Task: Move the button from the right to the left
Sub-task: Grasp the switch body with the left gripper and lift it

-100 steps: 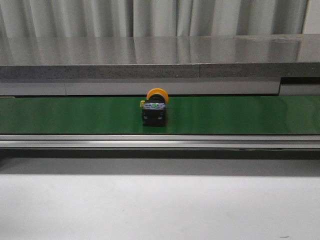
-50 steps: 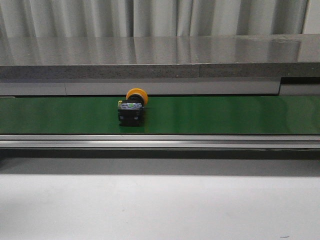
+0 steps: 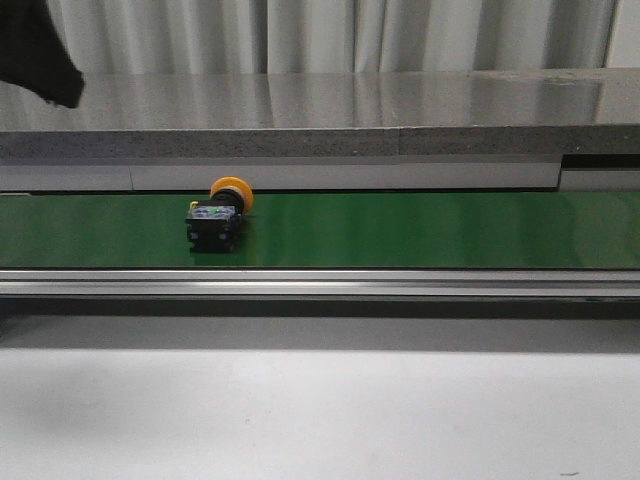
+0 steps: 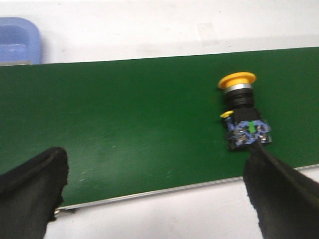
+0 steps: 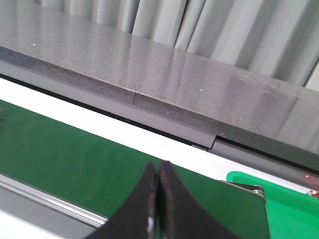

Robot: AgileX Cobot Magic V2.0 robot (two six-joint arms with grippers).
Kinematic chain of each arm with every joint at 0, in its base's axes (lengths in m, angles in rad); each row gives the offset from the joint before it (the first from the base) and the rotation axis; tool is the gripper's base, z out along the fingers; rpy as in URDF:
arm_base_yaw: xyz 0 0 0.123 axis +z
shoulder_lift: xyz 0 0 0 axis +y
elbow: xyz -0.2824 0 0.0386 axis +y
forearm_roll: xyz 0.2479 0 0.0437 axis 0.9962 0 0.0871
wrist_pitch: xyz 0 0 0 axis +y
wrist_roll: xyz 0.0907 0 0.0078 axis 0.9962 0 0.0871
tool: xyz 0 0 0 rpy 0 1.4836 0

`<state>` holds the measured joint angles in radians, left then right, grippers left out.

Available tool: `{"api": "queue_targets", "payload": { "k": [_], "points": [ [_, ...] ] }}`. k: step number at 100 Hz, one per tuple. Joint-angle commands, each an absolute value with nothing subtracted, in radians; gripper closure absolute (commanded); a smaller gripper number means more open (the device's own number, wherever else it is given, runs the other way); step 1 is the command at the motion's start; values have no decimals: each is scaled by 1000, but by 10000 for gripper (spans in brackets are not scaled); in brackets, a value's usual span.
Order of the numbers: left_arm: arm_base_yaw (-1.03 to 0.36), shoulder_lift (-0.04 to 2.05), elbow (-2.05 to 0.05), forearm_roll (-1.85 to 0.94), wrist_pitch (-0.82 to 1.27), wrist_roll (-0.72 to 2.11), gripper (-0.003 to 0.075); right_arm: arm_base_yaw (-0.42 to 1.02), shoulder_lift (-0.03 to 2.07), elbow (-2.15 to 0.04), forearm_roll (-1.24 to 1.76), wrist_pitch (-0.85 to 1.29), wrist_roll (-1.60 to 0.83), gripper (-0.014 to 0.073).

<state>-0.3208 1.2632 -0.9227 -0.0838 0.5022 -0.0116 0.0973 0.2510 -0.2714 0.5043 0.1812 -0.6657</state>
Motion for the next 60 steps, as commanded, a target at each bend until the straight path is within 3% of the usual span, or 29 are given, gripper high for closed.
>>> {"api": "queue_targets", "payload": {
  "k": [1, 27, 60],
  "points": [
    [-363, 1308, -997, -100, 458, -21, 43, 93, 260, -297, 517, 117, -670, 661],
    [-440, 1484, -1093, -100, 461, -21, 43, 93, 260, -297, 517, 117, -670, 661],
    [-441, 1599, -1112, -83, 454, -21, 51, 93, 260, -297, 517, 117, -670, 661]
  ]
}}
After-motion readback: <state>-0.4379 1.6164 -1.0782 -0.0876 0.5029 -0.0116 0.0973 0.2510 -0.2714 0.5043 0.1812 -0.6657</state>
